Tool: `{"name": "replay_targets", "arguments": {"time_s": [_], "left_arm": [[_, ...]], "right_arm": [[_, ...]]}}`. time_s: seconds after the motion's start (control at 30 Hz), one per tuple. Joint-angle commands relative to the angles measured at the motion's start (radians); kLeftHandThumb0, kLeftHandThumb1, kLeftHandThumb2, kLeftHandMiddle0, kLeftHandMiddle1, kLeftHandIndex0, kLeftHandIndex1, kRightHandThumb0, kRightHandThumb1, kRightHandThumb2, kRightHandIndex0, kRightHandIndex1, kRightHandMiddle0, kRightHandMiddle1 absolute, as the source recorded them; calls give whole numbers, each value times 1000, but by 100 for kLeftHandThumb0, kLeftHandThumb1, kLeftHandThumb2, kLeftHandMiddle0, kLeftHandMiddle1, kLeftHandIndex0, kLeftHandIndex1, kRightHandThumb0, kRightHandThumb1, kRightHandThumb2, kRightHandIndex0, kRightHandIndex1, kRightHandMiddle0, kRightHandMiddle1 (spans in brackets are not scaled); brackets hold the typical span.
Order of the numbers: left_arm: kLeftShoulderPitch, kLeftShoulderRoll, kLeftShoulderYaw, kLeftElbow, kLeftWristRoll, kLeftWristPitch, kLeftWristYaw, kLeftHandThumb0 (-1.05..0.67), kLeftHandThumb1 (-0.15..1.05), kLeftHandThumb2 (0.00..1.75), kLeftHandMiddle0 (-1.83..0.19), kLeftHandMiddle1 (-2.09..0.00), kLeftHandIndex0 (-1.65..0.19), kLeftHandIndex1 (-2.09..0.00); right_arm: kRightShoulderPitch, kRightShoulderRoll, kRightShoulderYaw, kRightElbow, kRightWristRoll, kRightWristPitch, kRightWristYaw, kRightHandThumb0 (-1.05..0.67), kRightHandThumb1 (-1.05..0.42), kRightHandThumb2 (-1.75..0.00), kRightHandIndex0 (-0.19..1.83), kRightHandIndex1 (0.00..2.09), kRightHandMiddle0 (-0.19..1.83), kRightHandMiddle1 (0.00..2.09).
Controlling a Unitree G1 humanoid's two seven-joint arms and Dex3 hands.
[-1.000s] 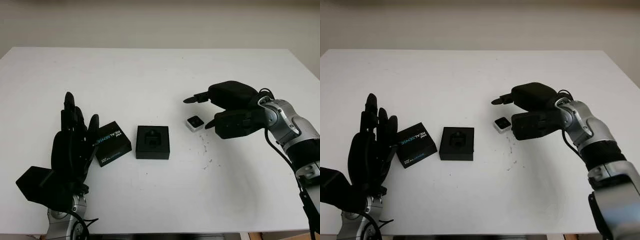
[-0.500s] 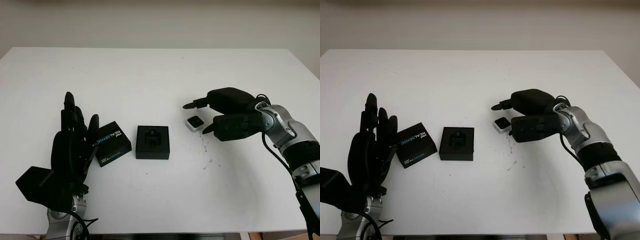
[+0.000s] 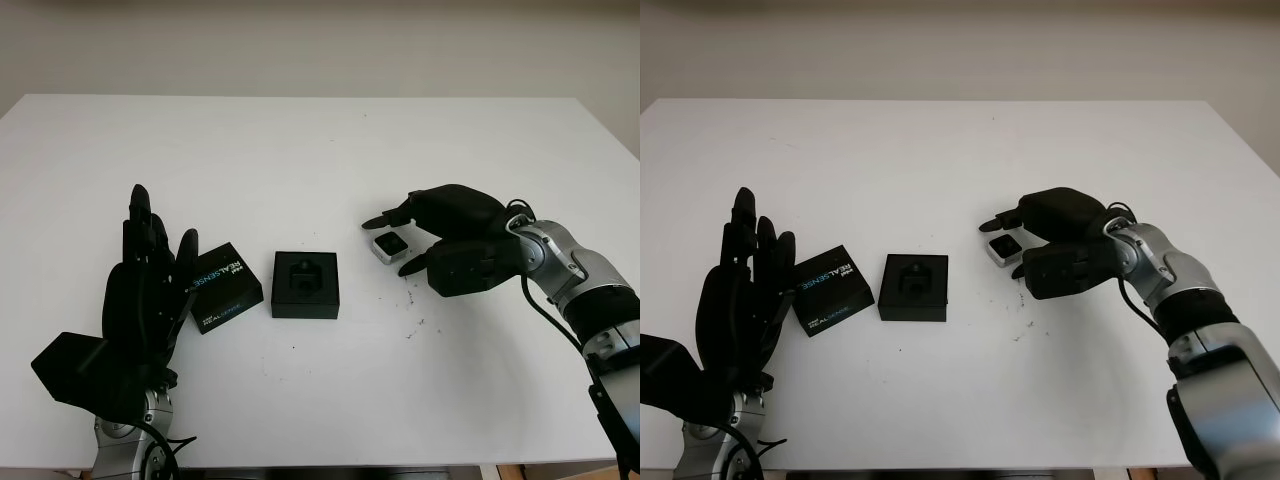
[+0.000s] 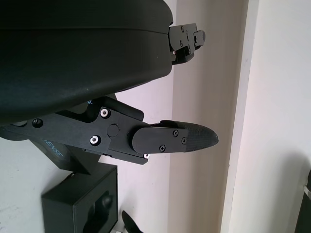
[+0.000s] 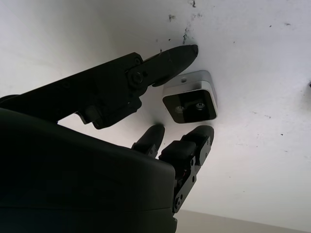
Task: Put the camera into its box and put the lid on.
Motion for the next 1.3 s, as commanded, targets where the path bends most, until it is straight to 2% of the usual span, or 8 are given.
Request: {"name": "replay_targets", "arguments": {"time_s": [0.0, 0.27, 0.57, 0.67, 0.73, 0.87, 1.03, 1.27], "left_arm": [[-1, 13, -2, -14, 1, -5, -10, -54, 105, 33, 4, -5, 11, -9], [1, 12, 0, -21, -5, 6, -15, -55, 105, 30, 4, -5, 12, -9], [1, 13, 1, -21, 0, 7, -18, -56, 105, 31, 3, -6, 12, -8], [1, 13, 1, -19, -1, 4, -19, -56, 105, 31, 4, -5, 12, -8], [1, 12, 2, -19, -2, 5, -18, -56, 105, 30, 4, -5, 12, -8], [1, 7, 4, -22, -6, 8, -13, -56, 105, 29, 4, -6, 11, -8], [1, 6, 5, -22, -9, 6, -14, -56, 105, 29, 4, -5, 12, -8], [0, 4, 5, -24, -4, 12, -5, -56, 105, 28, 3, -6, 10, -8]], "right_arm": [[-22, 2, 12, 12, -12, -6, -16, -45, -84, -5, 18, 102, 57, 24], [-40, -12, 59, 27, -89, -4, -95, -43, -85, -6, 19, 113, 41, 73], [-46, -16, 77, 36, -124, -7, -148, -40, -85, -5, 10, 146, 39, 92], [-48, -18, 86, 38, -140, -1, -163, -39, -86, -6, 11, 147, 41, 95], [-50, -19, 95, 40, -152, 1, -178, -39, -86, -5, 5, 177, 43, 108], [-53, -23, 112, 51, -183, -7, -225, -38, -86, -5, 5, 206, 52, 121], [-59, -19, 117, 64, -181, 2, -214, -37, -86, -5, 7, 209, 52, 138], [-59, -13, 108, 68, -162, 13, -174, -36, -86, -5, 10, 209, 51, 141]]}}
